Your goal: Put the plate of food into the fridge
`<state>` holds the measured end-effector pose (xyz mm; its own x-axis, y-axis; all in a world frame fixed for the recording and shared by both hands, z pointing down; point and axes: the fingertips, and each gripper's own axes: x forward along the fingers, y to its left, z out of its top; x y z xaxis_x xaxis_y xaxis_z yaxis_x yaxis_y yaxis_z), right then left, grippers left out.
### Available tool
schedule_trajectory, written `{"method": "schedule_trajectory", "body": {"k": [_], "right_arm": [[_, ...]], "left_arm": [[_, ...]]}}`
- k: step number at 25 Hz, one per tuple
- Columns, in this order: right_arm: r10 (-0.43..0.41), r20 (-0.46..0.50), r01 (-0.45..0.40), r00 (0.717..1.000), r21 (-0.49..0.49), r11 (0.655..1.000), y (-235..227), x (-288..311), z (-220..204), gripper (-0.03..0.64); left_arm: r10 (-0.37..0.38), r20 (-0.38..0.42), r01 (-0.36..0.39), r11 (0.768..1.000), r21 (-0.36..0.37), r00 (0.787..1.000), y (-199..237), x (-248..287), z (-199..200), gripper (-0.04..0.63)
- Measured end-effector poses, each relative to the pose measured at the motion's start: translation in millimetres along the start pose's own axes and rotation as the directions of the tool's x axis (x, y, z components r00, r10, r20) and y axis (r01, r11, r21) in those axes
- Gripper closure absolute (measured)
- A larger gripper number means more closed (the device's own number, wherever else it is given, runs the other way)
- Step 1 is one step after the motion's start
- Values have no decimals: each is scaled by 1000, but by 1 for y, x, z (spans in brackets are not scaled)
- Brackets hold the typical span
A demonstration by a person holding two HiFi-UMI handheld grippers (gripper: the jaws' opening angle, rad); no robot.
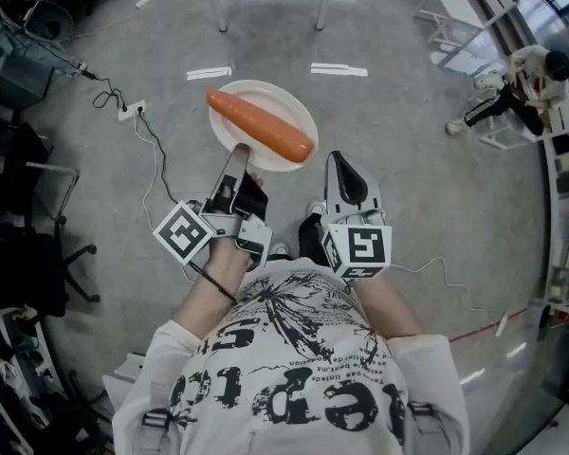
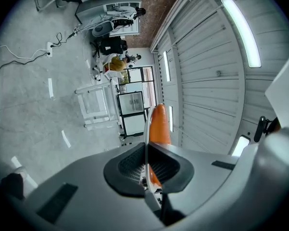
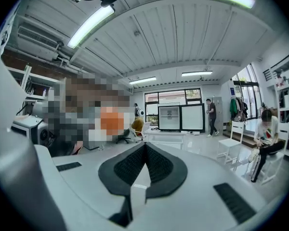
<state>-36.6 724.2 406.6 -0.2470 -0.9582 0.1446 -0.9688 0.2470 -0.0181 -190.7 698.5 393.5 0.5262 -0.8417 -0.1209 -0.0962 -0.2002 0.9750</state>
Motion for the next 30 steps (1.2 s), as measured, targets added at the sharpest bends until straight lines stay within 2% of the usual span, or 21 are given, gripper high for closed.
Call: {"method": "schedule_trajectory", "body": {"k": [7, 20, 26, 30], "right_arm": [[44, 11, -44, 999, 28, 999, -30, 45, 4, 617], [147, 26, -148, 989, 25, 989, -139, 150, 31, 617], [149, 30, -150, 988, 25, 988, -195, 178, 38, 617], [143, 15, -143, 990, 33, 989, -218, 200, 36, 617]], "left_arm": [[24, 39, -23, 999, -24, 999, 14, 42, 7, 572], [5, 94, -5, 1000, 6, 996, 12, 183, 3, 571], [8, 68, -7, 1000, -5, 998, 18, 239, -20, 572], [1, 51, 1, 1000, -31, 999, 22, 272, -18, 572]]}}
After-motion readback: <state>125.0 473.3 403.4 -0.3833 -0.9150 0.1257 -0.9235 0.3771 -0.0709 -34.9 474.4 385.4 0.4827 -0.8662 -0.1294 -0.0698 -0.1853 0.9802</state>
